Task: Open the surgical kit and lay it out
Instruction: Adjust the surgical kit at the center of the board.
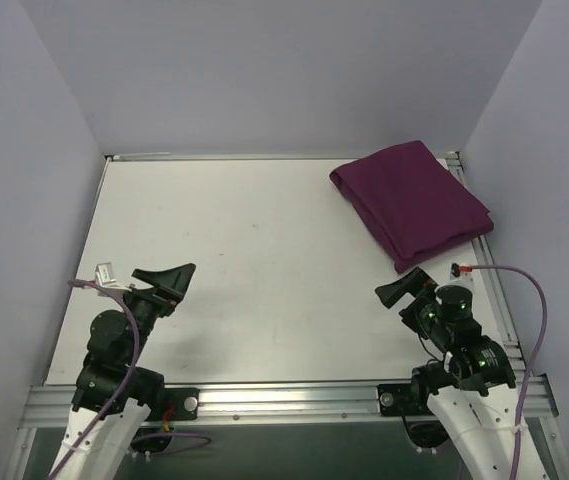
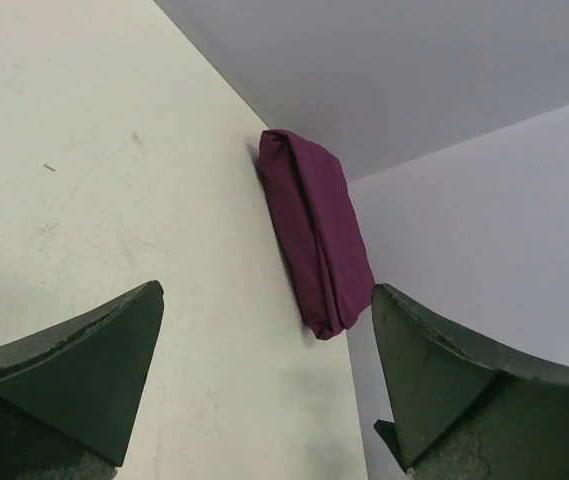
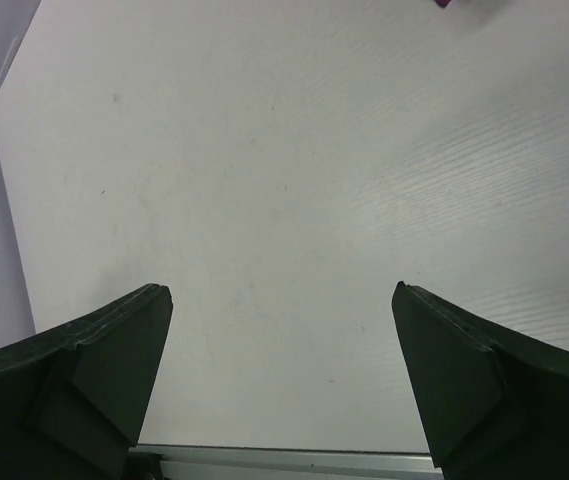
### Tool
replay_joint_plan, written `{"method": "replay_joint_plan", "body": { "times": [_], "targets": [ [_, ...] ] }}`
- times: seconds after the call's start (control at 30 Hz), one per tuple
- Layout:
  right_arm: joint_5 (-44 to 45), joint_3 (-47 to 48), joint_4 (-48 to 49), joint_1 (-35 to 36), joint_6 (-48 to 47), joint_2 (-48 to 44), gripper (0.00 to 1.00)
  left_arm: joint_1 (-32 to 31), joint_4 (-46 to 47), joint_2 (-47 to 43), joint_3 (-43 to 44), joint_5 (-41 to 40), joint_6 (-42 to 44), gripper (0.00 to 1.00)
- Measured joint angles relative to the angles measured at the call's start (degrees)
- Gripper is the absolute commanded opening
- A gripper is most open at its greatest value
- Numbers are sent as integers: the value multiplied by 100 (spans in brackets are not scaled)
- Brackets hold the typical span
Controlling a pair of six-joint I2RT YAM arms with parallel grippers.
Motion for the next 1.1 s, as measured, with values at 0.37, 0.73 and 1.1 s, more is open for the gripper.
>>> {"method": "replay_joint_plan", "body": {
  "times": [0.37,0.73,1.1],
  "targets": [
    [-647,846,-101,2,-490,1856,100,2,-2564,3042,3307,-562,417,94],
    [-85,3206,153,-1060,-1014,4673,100,710,-2267,6087,5488,645,2378,97],
    [1523,4562,31,-2015,-828,7025,98,-223,-2778,6887,6592,-570,3976,97]
  ]
}}
